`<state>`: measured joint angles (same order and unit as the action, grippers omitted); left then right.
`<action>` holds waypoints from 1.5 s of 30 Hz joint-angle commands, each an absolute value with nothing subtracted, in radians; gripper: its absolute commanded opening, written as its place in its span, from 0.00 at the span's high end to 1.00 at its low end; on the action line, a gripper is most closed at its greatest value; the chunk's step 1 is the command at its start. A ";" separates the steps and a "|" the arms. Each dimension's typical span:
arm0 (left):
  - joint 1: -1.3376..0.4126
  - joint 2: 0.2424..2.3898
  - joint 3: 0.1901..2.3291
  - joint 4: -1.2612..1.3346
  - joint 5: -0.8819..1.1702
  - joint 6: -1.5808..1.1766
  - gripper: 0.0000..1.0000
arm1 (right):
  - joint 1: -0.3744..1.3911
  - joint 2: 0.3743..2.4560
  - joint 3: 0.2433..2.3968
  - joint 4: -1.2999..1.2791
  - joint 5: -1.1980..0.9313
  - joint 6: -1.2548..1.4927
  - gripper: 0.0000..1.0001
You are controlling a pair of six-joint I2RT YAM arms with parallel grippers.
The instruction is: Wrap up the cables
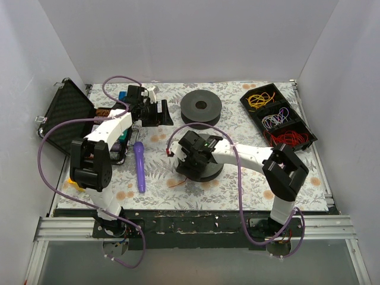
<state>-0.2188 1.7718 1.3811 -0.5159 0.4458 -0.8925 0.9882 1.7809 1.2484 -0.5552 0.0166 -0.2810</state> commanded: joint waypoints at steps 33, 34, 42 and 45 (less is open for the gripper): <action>-0.239 1.545 1.249 -0.529 0.598 -0.710 0.22 | 0.979 1.646 1.339 -0.325 -0.198 -0.365 0.08; -0.238 1.542 1.256 -0.529 0.579 -0.704 0.21 | 0.973 1.611 1.332 -0.307 -0.225 -0.362 0.08; -0.221 1.439 1.198 -0.486 0.427 -0.664 0.19 | 0.597 1.312 1.094 -0.077 -0.424 -0.102 0.07; -0.187 1.398 1.172 -0.486 0.381 -0.649 0.16 | 0.404 1.237 1.002 -0.049 -0.394 0.032 0.07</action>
<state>-0.2218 1.4776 1.2057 -0.5098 0.4694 -0.6895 0.5983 1.2995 1.1145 -0.1310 -0.3744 -0.1772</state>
